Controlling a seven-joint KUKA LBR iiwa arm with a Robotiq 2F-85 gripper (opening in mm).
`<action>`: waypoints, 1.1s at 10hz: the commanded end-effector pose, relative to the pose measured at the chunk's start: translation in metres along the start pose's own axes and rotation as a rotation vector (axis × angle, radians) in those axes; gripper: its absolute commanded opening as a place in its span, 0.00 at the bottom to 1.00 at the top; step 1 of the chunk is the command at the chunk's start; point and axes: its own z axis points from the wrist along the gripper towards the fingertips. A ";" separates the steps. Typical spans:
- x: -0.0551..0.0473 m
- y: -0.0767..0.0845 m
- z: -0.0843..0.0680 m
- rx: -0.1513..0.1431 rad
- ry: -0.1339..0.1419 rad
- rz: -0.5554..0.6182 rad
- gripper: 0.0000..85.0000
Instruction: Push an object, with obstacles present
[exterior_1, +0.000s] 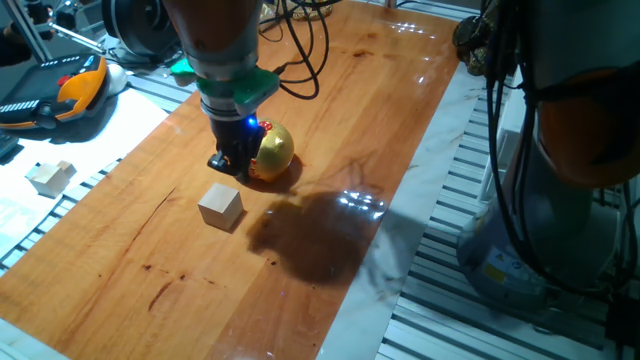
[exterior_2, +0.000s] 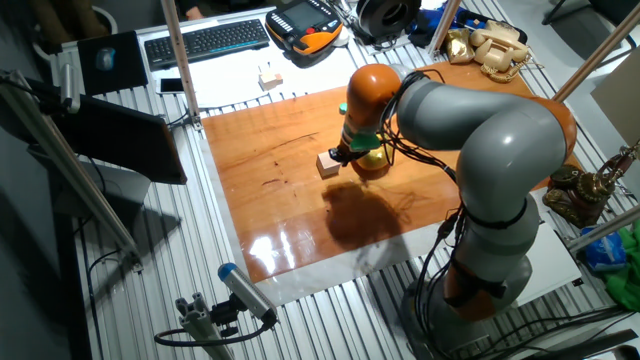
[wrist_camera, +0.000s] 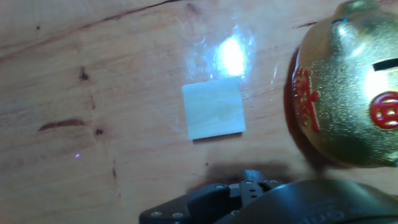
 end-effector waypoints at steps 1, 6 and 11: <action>0.000 0.000 0.000 0.001 0.002 0.004 0.00; 0.001 0.001 0.001 0.002 -0.025 -0.018 0.00; 0.001 0.001 0.001 -0.019 0.003 -0.108 0.00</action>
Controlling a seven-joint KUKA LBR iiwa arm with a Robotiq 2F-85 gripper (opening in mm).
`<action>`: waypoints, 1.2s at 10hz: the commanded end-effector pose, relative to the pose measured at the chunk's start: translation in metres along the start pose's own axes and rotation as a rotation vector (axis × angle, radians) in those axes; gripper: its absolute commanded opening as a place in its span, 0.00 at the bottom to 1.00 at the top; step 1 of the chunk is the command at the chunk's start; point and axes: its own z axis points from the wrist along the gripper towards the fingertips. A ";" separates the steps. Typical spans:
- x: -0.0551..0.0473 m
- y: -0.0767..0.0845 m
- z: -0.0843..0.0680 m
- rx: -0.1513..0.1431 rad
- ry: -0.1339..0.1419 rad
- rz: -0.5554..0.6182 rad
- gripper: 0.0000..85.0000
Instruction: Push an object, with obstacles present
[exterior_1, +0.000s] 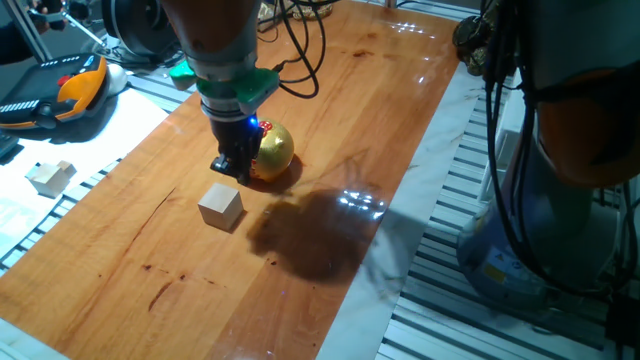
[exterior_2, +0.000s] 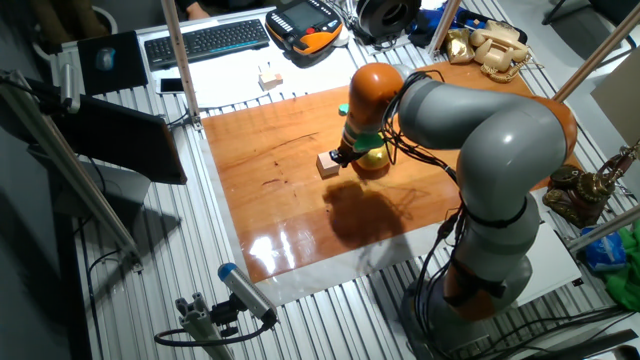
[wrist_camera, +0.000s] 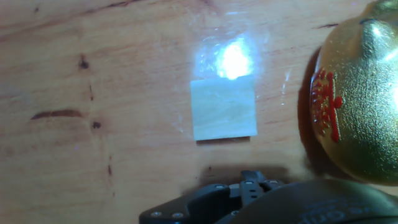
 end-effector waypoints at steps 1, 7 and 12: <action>-0.001 0.000 0.000 0.004 -0.007 -0.004 0.00; -0.006 0.022 0.012 0.018 -0.004 0.027 0.00; -0.009 0.022 0.029 0.021 -0.006 0.033 0.00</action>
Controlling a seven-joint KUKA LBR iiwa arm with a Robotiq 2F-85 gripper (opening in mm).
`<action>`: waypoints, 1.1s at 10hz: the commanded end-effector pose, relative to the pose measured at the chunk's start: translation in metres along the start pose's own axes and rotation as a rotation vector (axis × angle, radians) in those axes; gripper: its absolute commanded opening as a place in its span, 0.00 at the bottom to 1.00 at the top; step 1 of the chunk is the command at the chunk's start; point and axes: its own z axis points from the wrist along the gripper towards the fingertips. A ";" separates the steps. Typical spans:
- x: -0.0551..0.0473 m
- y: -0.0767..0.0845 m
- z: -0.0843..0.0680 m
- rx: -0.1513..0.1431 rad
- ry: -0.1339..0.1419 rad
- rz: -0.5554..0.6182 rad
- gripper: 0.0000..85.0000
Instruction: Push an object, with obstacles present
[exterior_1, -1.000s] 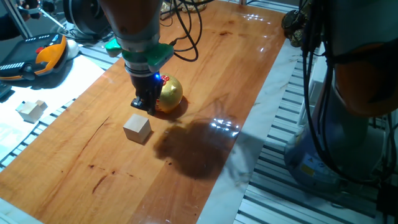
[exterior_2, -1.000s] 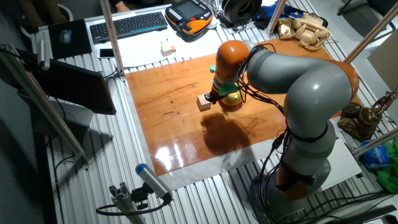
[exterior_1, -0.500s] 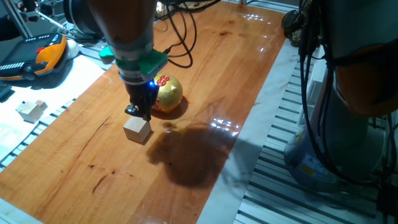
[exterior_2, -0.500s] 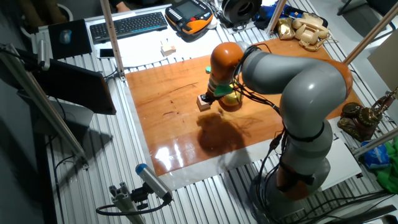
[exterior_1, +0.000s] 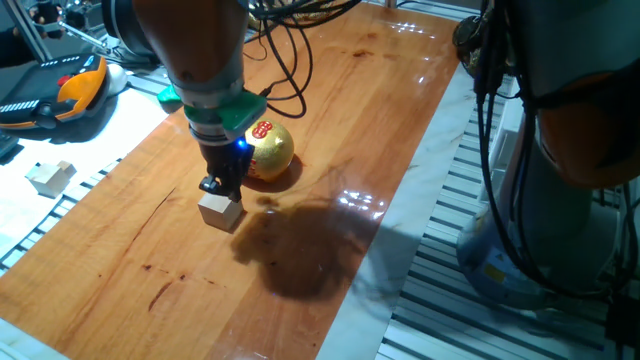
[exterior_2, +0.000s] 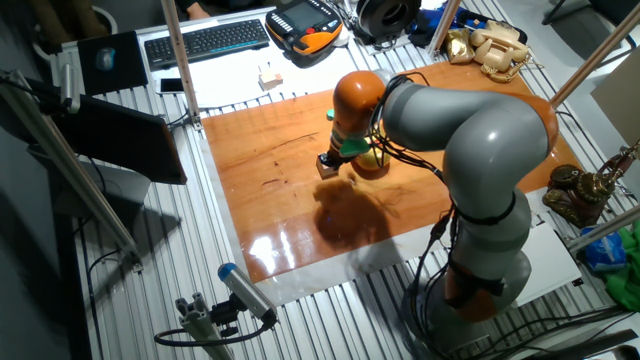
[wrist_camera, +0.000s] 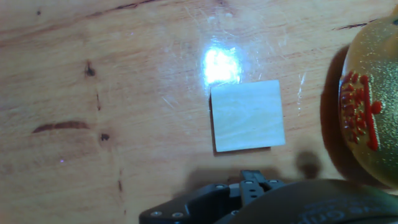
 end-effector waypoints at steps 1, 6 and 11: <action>-0.001 0.000 0.004 0.000 -0.002 0.002 0.00; -0.007 0.002 0.017 0.002 0.001 0.012 0.00; 0.008 0.001 0.022 0.017 0.001 0.007 0.00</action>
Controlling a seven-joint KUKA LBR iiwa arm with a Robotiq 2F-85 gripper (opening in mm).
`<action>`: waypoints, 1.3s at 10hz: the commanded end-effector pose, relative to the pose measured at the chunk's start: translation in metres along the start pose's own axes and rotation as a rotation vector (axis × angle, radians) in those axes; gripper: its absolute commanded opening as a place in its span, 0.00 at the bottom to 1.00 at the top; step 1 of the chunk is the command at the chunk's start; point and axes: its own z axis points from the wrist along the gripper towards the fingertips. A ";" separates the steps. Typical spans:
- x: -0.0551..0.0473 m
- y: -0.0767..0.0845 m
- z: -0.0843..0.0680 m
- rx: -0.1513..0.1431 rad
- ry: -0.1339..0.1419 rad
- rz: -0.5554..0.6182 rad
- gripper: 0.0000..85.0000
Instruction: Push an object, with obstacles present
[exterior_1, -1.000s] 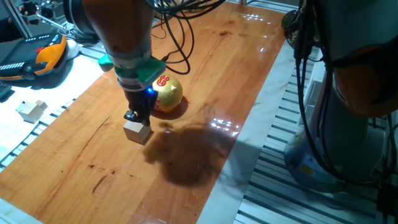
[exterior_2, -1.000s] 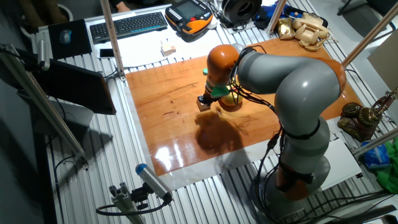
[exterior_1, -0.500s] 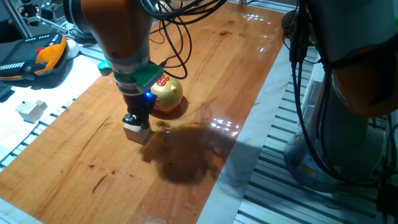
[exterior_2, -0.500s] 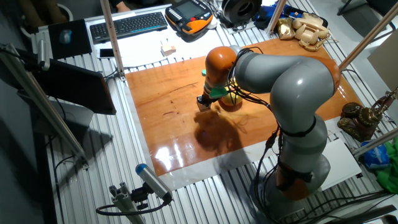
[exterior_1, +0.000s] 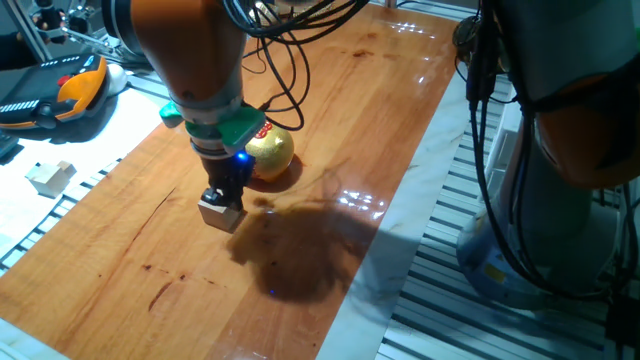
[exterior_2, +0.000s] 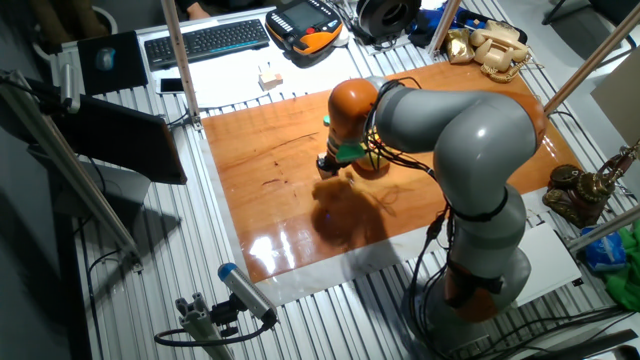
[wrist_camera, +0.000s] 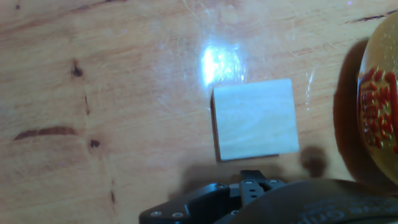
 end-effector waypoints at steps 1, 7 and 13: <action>0.004 -0.001 0.002 0.002 -0.019 0.000 0.00; -0.001 -0.006 0.010 0.014 -0.052 -0.015 0.00; -0.017 -0.009 0.012 0.006 -0.052 -0.014 0.00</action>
